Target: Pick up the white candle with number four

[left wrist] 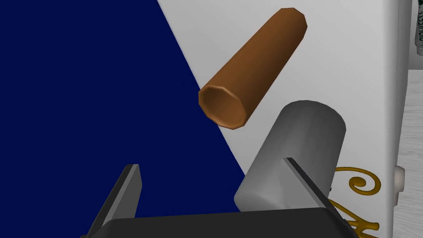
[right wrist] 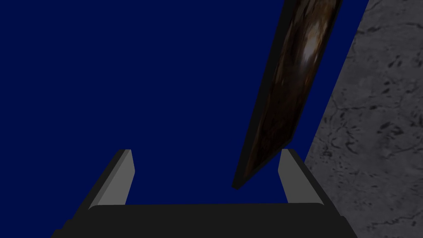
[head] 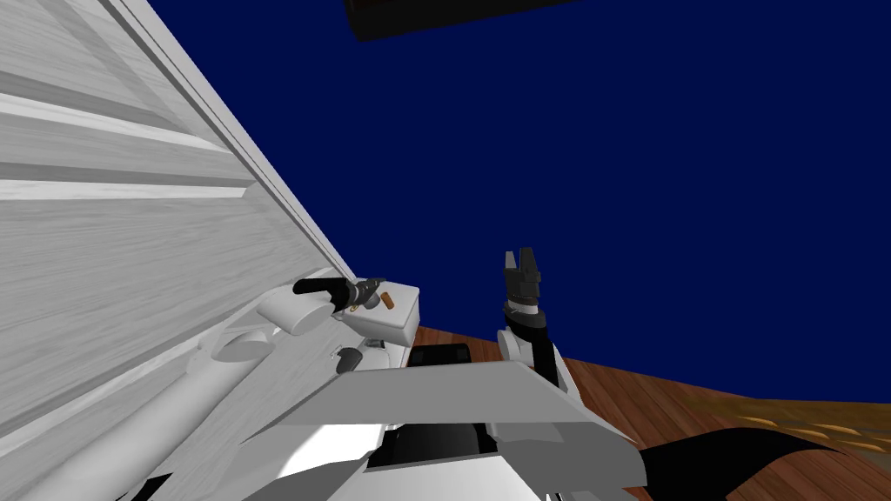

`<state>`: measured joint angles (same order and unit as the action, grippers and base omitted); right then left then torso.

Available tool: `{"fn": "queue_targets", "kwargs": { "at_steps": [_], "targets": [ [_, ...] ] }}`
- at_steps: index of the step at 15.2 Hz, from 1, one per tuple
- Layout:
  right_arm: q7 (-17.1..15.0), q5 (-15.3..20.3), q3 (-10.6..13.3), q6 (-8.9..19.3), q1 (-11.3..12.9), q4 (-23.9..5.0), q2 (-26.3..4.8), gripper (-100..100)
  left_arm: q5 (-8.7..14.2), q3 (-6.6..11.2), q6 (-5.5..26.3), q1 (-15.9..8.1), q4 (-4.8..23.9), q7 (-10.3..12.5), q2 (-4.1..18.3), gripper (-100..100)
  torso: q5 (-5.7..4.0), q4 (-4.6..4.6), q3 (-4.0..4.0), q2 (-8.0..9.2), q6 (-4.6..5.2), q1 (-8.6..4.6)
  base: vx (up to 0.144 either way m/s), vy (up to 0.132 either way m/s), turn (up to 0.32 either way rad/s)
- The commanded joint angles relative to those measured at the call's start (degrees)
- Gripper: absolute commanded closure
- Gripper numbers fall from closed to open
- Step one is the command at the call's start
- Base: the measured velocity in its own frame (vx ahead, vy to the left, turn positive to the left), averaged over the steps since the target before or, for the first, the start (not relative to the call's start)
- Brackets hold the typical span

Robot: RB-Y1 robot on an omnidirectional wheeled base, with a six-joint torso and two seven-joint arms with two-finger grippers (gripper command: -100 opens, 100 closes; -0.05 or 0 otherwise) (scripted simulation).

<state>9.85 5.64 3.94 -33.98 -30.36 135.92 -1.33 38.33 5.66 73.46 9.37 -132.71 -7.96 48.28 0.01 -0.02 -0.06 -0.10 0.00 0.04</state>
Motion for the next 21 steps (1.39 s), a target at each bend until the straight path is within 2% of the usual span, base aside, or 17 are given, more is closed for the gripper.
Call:
{"fn": "queue_targets", "kwargs": {
  "at_steps": [1, 2, 3, 5, 6, 8, 9, 11, 12, 18, 19, 20, 21],
  "targets": [
    [0.00, 0.00, 0.00, 0.00, 0.00, 0.00, 0.00, 0, 0.82, 0.08, 2.86, -0.56, 0.09, 0.02, 0.63, -100, 0.00, 0.00, 0.00, 0.00, 0.00, 0.00, 0.026, 0.015, -0.023],
    [0.00, 0.00, 0.00, 0.00, 0.00, 0.00, 0.00, 0, 0.82, 0.08, 3.64, -0.56, 0.09, 0.02, 0.63, -100, 0.00, 0.00, -0.01, -0.01, 0.00, 0.01, 0.017, 0.010, -0.011],
    [0.00, 0.00, 0.00, 0.00, 0.00, 0.00, 0.00, 0, 1.93, 0.27, 5.07, -1.21, 0.12, 0.03, 1.48, -100, 0.01, 0.00, 0.00, 0.00, -0.01, 0.00, 0.019, 0.009, -0.019],
    [0.00, 0.00, 0.00, 0.00, 0.00, 0.00, 0.00, 0, 1.93, 0.27, 6.94, -1.21, 0.12, 0.03, 1.48, -100, 0.00, 0.00, 0.00, 0.00, 0.00, -0.01, 0.020, 0.009, -0.014],
    [0.00, 0.00, 0.00, 0.00, 0.00, 0.00, 0.00, 0, 2.97, 0.45, 8.45, -1.83, 0.15, 0.03, 2.27, -100, 0.00, 0.00, 0.00, 0.01, -0.01, -0.01, 0.019, 0.012, -0.018],
    [0.00, 0.00, 0.00, 0.00, 0.00, 0.00, 0.00, 0, 2.97, 0.45, 10.05, -1.83, 0.15, 0.03, 2.27, -100, 0.00, 0.00, 0.00, 0.01, 0.00, 0.00, 0.019, 0.011, -0.015],
    [0.00, 0.00, 0.00, 0.00, 0.00, 0.00, 0.00, 0, 3.94, 0.62, 11.70, -2.41, 0.17, 0.04, 2.99, -100, 0.00, 0.00, 0.01, 0.02, -0.01, 0.00, 0.022, 0.010, -0.016],
    [0.00, 0.00, 0.00, 0.00, 0.00, 0.00, 0.00, 0, 3.94, 0.62, 12.96, -2.41, 0.17, 0.04, 2.99, -100, 0.00, 0.00, 0.00, -0.01, 0.00, 0.00, 0.024, 0.012, -0.013],
    [0.00, 0.00, 0.00, 0.00, 0.00, 0.00, 0.00, 0, 4.83, 0.79, 15.10, -2.95, 0.20, 0.05, 3.65, -100, 0.00, 0.00, 0.00, 0.00, -0.01, 0.00, 0.022, 0.009, -0.019],
    [0.00, 0.00, 0.00, 0.00, 0.00, 0.00, 0.00, 0, 6.99, 1.23, 21.87, -4.32, 0.27, 0.05, 5.22, -100, 0.01, -0.01, -0.03, -0.05, -0.01, 0.04, 0.031, 0.018, -0.021],
    [0.00, 0.00, 0.00, 0.00, 0.00, 0.00, 0.00, 0, 6.99, 1.23, 22.17, -4.32, 0.27, 0.05, 5.22, -100, 0.01, -0.01, -0.03, -0.05, 0.00, 0.03, 0.030, 0.012, -0.016],
    [0.00, 0.00, 0.00, 0.00, 0.00, 0.00, 0.00, 0, 7.52, 1.35, 23.79, -4.67, 0.29, 0.04, 5.60, -100, 0.01, -0.01, -0.03, -0.04, -0.01, 0.01, 0.030, 0.012, -0.017],
    [0.00, 0.00, 0.00, 0.00, 0.00, 0.00, 0.00, 0, 7.52, 1.35, 23.79, -4.67, 0.29, 0.04, 5.60, -100, 0.01, -0.01, -0.03, -0.04, -0.01, 0.01, 0.030, 0.011, -0.013]
  ]
}}
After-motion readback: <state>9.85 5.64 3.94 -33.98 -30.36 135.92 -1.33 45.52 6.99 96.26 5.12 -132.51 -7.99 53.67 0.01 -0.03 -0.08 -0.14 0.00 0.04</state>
